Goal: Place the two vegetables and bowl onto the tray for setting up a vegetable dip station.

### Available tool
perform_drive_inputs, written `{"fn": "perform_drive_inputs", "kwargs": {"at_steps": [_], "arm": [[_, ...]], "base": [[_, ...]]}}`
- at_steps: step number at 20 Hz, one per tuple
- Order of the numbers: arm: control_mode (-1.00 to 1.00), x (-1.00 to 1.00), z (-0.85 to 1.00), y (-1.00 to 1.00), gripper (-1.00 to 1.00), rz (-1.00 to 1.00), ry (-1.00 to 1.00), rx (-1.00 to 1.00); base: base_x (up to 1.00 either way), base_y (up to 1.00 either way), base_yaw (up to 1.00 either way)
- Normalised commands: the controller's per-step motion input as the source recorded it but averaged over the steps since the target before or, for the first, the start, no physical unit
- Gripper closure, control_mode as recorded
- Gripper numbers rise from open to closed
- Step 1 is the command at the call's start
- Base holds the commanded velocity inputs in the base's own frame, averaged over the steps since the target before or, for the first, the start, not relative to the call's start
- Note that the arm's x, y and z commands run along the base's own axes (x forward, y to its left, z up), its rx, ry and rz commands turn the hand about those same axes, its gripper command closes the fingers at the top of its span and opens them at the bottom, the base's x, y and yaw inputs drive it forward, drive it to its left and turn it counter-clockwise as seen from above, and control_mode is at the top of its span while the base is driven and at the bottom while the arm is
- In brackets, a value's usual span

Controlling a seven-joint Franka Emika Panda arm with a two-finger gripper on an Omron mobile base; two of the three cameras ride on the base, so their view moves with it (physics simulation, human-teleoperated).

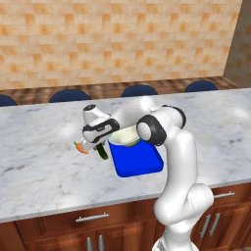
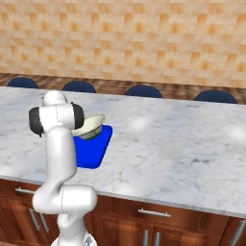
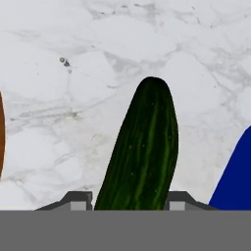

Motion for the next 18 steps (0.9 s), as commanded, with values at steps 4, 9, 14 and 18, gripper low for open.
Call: {"fn": "perform_drive_inputs", "kwargs": {"at_steps": [4, 9, 14, 18], "arm": [[-1.0, -0.04, 0.15, 0.0, 1.0, 0.0, 0.0, 0.05], [-1.0, -0.1, 0.24, 0.0, 1.0, 0.0, 0.0, 0.04], [-1.0, -0.14, 0.3, 0.0, 1.0, 0.0, 0.0, 0.05], [-1.0, -0.2, 0.34, -0.01, 1.0, 0.0, 0.0, 0.09]], "base": [[0.0, 0.0, 0.0], [0.0, 0.0, 0.0], [0.0, 0.0, 0.0], [0.0, 0.0, 0.0]]}}
